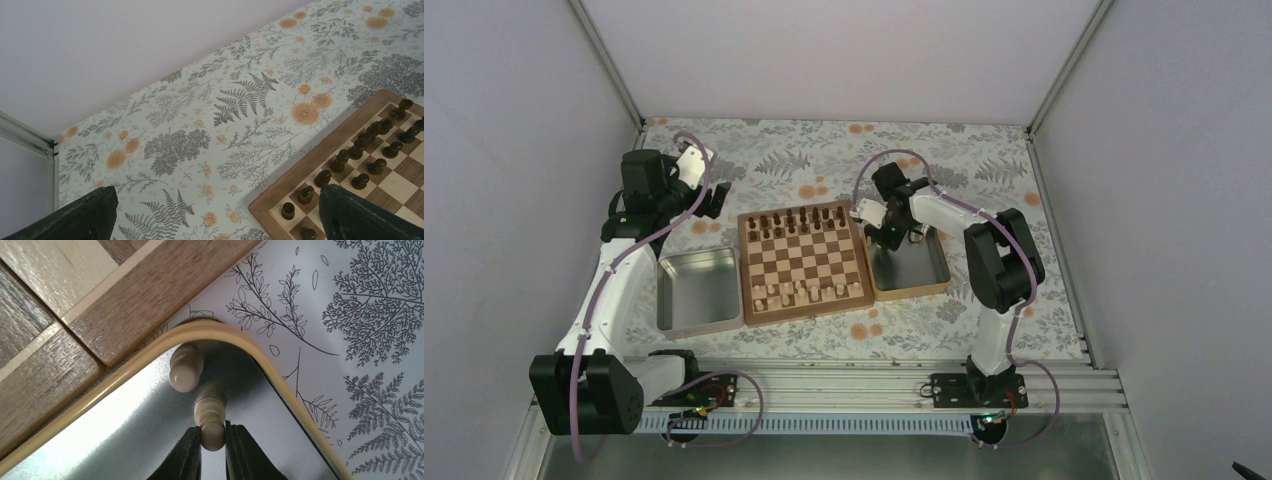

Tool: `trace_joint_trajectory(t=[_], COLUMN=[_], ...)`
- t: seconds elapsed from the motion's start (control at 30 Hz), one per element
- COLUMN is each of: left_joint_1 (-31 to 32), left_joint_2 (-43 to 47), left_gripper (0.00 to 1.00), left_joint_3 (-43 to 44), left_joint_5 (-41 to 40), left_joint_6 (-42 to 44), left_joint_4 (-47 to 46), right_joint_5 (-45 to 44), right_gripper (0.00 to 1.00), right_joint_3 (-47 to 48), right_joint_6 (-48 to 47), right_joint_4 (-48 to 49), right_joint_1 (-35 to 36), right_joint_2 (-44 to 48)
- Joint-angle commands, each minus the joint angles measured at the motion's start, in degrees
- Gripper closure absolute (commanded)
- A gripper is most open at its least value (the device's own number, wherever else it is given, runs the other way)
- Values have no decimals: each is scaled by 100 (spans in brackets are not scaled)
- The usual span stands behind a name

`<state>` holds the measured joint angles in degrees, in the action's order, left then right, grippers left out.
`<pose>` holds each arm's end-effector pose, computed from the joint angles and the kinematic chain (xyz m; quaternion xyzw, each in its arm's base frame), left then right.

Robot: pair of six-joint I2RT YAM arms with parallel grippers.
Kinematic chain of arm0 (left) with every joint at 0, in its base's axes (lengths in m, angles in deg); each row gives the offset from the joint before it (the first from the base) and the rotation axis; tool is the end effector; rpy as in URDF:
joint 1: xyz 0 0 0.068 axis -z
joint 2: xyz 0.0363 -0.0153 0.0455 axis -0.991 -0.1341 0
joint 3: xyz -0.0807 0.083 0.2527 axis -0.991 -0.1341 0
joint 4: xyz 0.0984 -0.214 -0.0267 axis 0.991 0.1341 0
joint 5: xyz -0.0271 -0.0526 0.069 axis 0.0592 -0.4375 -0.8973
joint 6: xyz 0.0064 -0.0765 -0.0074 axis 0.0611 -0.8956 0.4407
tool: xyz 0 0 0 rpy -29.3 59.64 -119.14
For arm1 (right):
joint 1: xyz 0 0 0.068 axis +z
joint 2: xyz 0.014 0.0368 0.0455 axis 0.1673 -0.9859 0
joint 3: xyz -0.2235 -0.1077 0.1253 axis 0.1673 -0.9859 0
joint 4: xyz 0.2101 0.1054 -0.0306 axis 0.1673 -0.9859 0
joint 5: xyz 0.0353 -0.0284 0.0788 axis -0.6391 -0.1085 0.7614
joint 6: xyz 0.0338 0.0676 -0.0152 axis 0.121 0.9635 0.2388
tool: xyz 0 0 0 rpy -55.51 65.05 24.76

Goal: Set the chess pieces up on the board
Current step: Pick up the chess piece from the storage box, then place the chess piece on the chessboard.

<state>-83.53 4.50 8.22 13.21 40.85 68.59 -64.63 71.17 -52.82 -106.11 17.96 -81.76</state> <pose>0.2523 -0.0134 0.3139 0.2341 0.8260 -0.0171 0.5124 0.3154 0.1697 0.1605 -0.5220 0.8439 0.0243 0.1213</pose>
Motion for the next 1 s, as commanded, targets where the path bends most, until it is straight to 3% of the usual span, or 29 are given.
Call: trace_joint_trajectory(t=[0.0,0.47,0.73,0.97], left_joint_1=[-31,-31,-32,-34], left_joint_2=[33,55,73,100], left_gripper=[0,0,0,0], left_joint_3=[-70,-62,-44,-53], left_joint_5=[101,112,106,62], left_joint_6=[46,38,27,25], left_joint_4=[-45,-44,-31,-27], right_joint_5=[5,-254,-139,132], right_gripper=[87,93,92,92], right_joint_3=[34,518,1037,1597], right_joint_6=[29,99,258,340], right_joint_4=[108,-949,-1243,-1313], right_joint_1=[-35,97,905,1658], right_joint_2=[-107,893,923,319])
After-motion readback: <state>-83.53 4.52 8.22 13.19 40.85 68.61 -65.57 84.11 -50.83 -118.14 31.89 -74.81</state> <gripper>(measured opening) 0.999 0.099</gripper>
